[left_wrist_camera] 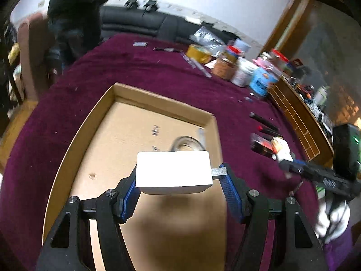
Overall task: Organize rigid objects
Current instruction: 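Release the charger into the box with the left tool while the right tool drops the glue bottle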
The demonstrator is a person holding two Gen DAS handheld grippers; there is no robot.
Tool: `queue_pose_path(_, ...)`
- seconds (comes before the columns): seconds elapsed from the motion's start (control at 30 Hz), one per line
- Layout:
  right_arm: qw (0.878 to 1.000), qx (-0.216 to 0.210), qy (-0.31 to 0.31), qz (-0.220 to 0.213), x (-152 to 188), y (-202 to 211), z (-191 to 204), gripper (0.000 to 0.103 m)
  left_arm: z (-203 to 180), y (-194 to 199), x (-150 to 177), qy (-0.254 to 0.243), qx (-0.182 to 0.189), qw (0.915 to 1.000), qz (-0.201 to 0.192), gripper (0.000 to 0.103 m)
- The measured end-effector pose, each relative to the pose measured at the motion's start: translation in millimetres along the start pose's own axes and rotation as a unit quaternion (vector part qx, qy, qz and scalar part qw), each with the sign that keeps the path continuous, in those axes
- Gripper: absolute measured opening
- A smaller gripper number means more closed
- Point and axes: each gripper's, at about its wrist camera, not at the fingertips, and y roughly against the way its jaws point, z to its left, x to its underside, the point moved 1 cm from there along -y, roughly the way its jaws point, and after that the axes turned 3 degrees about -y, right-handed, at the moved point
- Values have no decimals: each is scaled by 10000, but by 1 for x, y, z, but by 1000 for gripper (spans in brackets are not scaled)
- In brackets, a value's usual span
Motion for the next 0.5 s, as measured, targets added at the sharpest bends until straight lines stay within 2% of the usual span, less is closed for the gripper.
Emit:
queue_pose_path(0.23, 9956, -792, -291, 412, -31, -69, 60, 25, 43, -52, -28, 604, -11, 9971, 465, 60)
queue_pose_path(0.37, 9914, -921, -629, 678, -43, -108, 74, 25, 71, -79, -38, 1130, 164, 9907, 736, 60)
queue_pose_path(0.5, 9881, -918, -920, 817, -49, -137, 78, 25, 77, -83, -43, 1320, 327, 9881, 717, 60)
